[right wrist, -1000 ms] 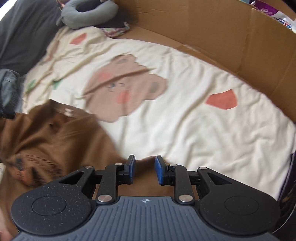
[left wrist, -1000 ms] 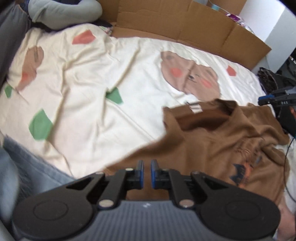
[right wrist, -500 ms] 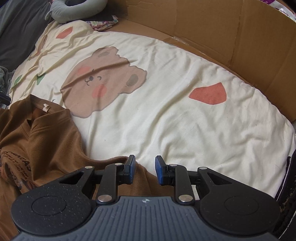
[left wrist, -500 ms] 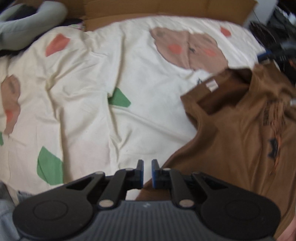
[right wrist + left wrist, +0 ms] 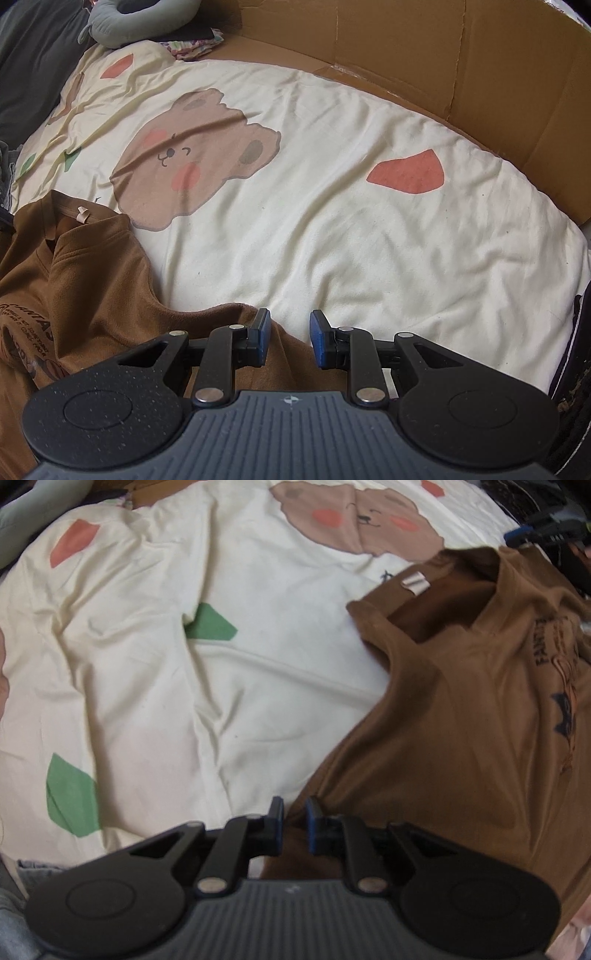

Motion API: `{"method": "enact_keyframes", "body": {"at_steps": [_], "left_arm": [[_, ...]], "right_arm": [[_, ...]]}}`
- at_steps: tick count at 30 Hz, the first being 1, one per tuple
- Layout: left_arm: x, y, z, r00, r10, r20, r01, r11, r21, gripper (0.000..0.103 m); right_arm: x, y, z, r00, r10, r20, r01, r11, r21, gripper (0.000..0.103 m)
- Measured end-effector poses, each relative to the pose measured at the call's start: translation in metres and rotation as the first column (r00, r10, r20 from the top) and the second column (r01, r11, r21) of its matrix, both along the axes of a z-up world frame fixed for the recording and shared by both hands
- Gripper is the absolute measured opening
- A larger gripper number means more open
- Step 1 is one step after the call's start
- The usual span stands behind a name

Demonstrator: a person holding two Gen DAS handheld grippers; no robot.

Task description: Fold clothes

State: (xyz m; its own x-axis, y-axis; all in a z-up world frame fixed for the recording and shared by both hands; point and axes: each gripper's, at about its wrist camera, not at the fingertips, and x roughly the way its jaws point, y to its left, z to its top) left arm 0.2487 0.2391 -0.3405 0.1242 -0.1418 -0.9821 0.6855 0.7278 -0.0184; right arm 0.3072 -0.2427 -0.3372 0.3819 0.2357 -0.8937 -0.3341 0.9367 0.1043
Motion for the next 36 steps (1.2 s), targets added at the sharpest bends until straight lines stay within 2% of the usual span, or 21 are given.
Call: {"method": "enact_keyframes", "body": {"at_steps": [2,12,16,20,23,32,36], "left_arm": [[-0.002,0.001,-0.002,1.0,-0.009,-0.002,0.009,1.0,0.013,0.018],[-0.005,0.002,-0.008,0.997,-0.077,-0.021,0.077,0.997,0.029,0.019],[-0.004,0.007,-0.008,0.998,-0.041,-0.043,0.041,0.999,0.016,0.017],[-0.012,0.008,-0.007,0.999,-0.044,-0.025,0.044,0.999,0.021,0.009],[-0.016,0.014,-0.004,1.0,-0.013,-0.006,0.013,1.0,0.016,0.008],[-0.029,0.038,0.001,0.997,0.077,0.013,-0.077,0.997,0.005,0.008],[-0.032,0.042,0.0,0.996,0.091,0.016,-0.091,0.996,-0.001,0.008]], "right_arm": [[0.0,0.001,-0.001,1.0,0.003,-0.002,-0.003,1.0,-0.001,0.025],[0.004,0.005,-0.004,0.998,0.069,-0.01,-0.069,0.997,-0.043,0.025],[0.007,0.01,-0.003,0.988,0.151,-0.011,-0.152,0.985,-0.083,0.025],[0.012,0.014,0.002,0.977,0.215,-0.005,-0.214,0.97,-0.112,0.028],[0.017,0.016,0.004,0.968,0.25,-0.004,-0.248,0.96,-0.128,0.028],[0.021,0.024,0.001,0.931,0.362,-0.05,-0.365,0.925,-0.108,0.028],[0.019,0.028,-0.005,0.92,0.386,-0.07,-0.391,0.914,-0.11,0.028]]}}
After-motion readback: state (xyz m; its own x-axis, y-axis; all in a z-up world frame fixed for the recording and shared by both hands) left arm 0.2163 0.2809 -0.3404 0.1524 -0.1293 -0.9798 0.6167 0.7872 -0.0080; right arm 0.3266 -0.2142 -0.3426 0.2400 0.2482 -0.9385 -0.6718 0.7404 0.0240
